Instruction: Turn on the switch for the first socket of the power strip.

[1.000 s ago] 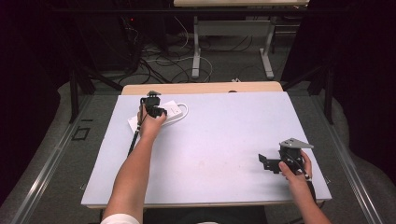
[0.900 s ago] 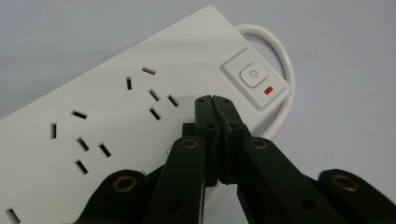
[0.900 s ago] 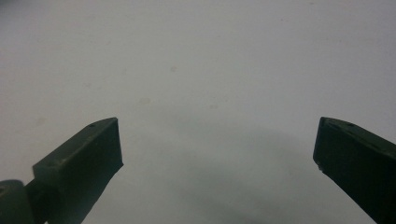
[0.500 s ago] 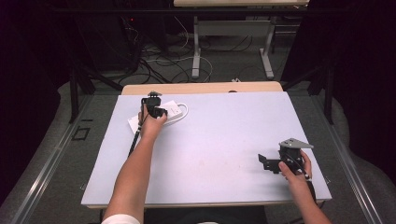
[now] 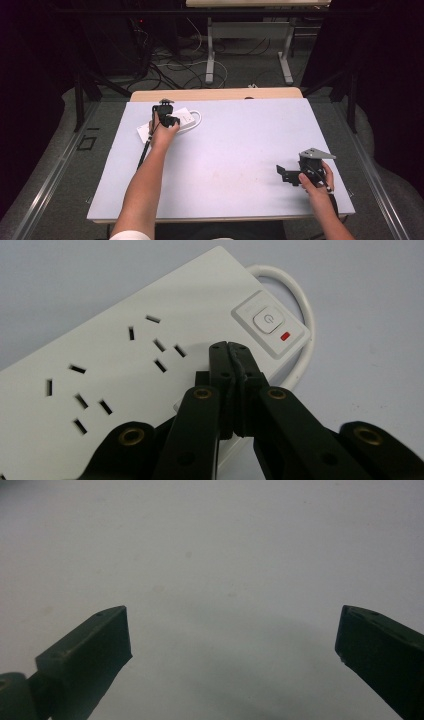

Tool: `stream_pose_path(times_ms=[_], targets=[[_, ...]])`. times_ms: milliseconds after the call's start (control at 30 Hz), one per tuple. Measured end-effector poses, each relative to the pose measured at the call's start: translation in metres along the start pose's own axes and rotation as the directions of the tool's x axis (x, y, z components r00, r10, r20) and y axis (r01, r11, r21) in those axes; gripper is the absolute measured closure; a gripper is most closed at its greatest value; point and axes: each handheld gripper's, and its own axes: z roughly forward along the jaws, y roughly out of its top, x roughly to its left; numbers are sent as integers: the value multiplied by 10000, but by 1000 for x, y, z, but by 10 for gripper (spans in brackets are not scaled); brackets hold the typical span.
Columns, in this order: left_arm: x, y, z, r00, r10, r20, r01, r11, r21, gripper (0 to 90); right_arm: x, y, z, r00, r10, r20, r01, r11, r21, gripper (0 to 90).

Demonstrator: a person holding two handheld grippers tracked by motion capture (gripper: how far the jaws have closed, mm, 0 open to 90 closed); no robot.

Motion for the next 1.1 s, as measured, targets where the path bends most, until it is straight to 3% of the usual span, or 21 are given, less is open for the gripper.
stream_pose_path(times_ms=[133,633,833,1100], targets=[[-2,0,0,9997,210,-126,-210,9998,1,900,0,0,0,10000,6,-2,-6,10000,5,7],[-2,0,1,9995,292,-101,-293,9996,-44,886,-1,0,0,10000,4,24,-4,10000,-9,7],[-2,1,0,9997,209,94,-209,9998,26,835,-3,-1,-1,9999,100,20,-100,10000,-4,8],[-3,1,-1,9984,562,34,-562,9983,124,762,-3,0,0,9999,161,-39,-161,9999,-29,9]])
